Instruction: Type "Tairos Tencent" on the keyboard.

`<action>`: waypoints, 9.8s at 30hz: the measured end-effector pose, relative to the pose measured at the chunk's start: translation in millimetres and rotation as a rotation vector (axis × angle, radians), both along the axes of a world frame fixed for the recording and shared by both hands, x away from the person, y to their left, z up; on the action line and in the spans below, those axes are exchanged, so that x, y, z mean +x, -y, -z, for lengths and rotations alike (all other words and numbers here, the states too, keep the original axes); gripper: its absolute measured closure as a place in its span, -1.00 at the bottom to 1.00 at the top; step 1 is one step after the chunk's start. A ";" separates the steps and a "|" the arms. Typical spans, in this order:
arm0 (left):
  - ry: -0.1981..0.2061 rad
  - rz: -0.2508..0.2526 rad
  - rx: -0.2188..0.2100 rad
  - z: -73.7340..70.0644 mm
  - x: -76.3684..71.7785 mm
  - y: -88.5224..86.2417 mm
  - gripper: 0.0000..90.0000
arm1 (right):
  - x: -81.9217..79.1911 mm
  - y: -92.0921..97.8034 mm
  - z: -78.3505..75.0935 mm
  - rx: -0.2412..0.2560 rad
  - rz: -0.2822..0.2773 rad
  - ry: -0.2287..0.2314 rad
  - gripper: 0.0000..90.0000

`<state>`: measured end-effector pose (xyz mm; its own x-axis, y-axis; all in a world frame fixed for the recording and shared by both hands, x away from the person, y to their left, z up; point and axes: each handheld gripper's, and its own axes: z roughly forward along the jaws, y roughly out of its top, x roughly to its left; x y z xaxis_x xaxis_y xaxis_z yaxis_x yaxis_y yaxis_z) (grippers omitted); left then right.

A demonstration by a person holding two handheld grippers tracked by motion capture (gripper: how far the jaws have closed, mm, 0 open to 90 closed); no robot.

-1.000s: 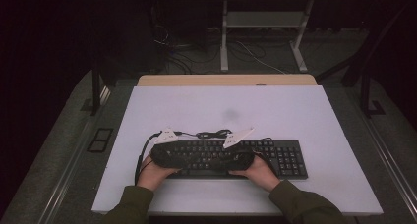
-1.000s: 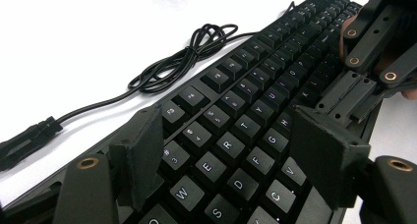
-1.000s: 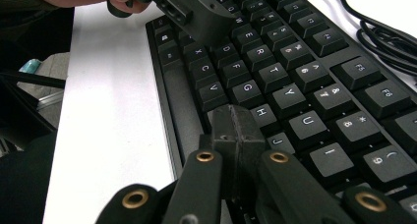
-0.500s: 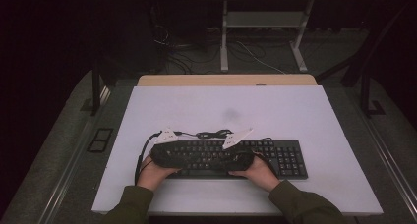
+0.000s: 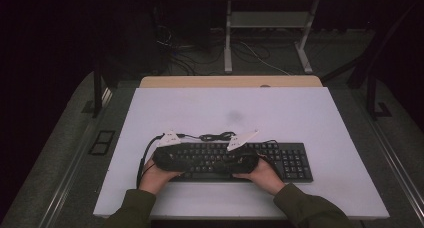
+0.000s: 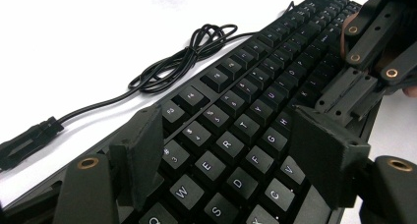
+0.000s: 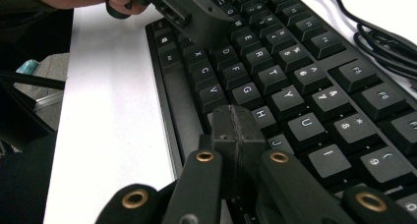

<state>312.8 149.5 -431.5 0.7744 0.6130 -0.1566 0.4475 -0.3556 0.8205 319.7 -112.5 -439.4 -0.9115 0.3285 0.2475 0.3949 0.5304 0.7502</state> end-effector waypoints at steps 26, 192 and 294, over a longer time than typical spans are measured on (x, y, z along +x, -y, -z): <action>-0.027 0.075 -0.009 -1.5 -14.3 2.6 0.12 | 10.4 16.3 -4.3 0.078 0.098 0.017 -0.02; -0.037 0.027 0.027 -0.4 10.5 -12.4 0.46 | 14.8 25.1 -4.1 0.084 0.179 0.028 -0.19; -0.066 0.096 0.062 7.0 16.6 33.9 0.97 | 7.6 46.0 -4.4 0.084 0.204 0.070 -0.46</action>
